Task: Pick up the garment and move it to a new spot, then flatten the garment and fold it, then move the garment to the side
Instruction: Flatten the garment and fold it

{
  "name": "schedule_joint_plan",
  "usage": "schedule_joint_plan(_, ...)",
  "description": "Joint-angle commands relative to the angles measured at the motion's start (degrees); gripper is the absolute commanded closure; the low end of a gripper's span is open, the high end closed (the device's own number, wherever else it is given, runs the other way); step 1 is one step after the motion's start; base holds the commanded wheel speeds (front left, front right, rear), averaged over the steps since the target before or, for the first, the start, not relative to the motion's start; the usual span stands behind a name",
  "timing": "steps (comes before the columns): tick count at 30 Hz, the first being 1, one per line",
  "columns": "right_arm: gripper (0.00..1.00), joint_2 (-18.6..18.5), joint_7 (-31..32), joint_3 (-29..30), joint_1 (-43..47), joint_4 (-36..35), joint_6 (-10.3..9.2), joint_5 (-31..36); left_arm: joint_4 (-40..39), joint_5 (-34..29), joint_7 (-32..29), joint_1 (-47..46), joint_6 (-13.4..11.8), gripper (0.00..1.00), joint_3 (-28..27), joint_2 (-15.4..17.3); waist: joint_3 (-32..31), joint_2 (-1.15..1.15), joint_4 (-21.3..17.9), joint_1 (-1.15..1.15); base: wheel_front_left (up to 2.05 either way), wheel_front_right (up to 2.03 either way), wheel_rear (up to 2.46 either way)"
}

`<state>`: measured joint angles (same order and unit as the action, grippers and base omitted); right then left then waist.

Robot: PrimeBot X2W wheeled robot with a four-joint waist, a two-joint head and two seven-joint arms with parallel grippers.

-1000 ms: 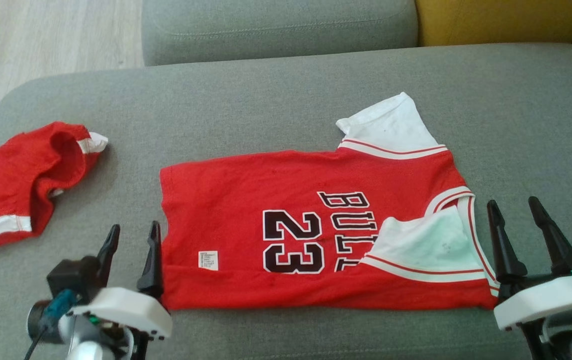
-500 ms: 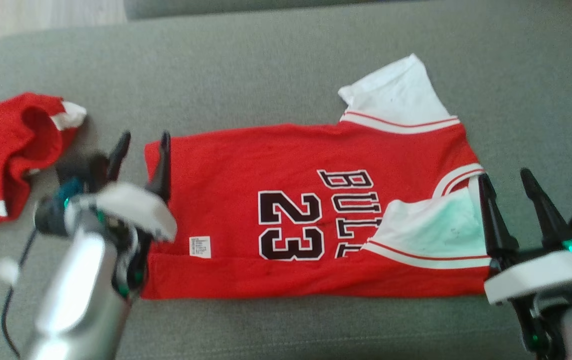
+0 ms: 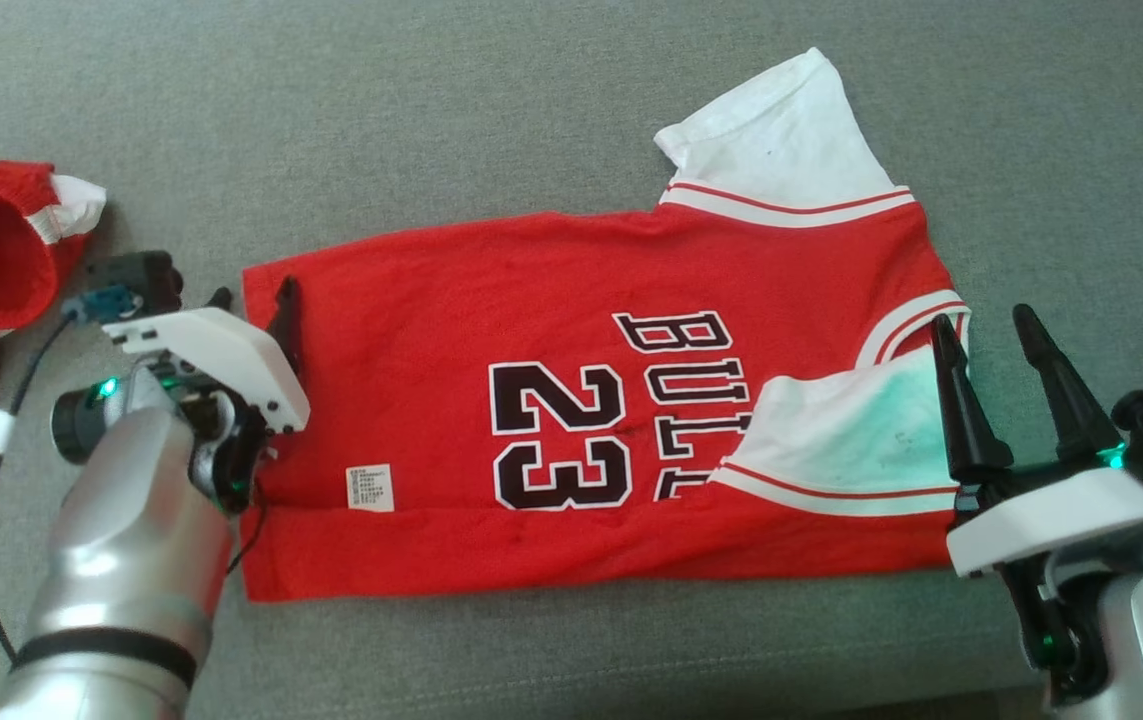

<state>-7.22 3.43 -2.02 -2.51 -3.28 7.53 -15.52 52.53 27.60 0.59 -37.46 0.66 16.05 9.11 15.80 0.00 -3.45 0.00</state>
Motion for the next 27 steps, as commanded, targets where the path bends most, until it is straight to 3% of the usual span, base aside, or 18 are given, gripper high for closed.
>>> schedule_joint_plan(1,0.00,-1.0,-0.6,-1.2,-1.8,-1.6,-0.04,-0.4,0.7,0.6,0.4,-3.1,0.7,0.00,-1.9,1.6,0.0,0.00,-0.2,0.00,0.00,0.00,0.00)
schedule_joint_plan(3,0.00,-1.5,-0.3,-1.1,-2.4,-1.2,-0.04,-0.8,2.7,1.0,1.0,-4.0,1.6,0.00,-1.9,1.3,0.1,0.00,-0.3,0.00,0.00,0.00,0.00)
schedule_joint_plan(4,0.00,-1.9,-0.2,-1.0,-2.8,-1.0,-0.04,-1.1,3.5,1.1,1.3,-4.5,2.0,0.08,-1.8,1.2,0.2,0.00,-0.3,0.00,0.00,0.00,0.00)
schedule_joint_plan(6,0.00,-3.0,0.2,-0.6,-3.9,-0.3,-0.04,-1.2,5.1,1.2,1.8,-5.4,2.7,1.00,-1.6,1.0,0.3,0.00,-0.3,0.00,0.00,0.00,0.00)
schedule_joint_plan(14,0.00,-6.8,1.0,2.1,-13.7,6.4,-0.04,-3.5,8.6,0.0,5.6,-9.3,3.8,1.00,0.3,0.2,1.1,0.00,1.1,0.00,0.00,0.00,0.00)
schedule_joint_plan(20,0.00,-9.6,1.0,2.2,-25.5,18.9,-0.04,-5.7,9.7,-1.0,8.7,-12.8,4.3,1.00,2.0,-1.9,2.7,0.00,4.2,0.00,0.00,0.00,0.00)
schedule_joint_plan(26,0.00,-12.6,1.7,-2.3,-35.1,31.5,-0.04,-7.3,10.3,-1.4,9.7,-15.6,4.9,1.00,3.9,-4.2,4.6,0.00,7.7,0.00,0.00,0.00,0.00)
schedule_joint_plan(27,0.00,-13.2,2.4,-4.2,-38.5,36.4,-0.04,-8.0,10.3,-1.5,10.2,-16.5,5.1,1.00,4.7,-4.8,5.4,0.00,8.8,0.00,0.00,0.00,0.00)
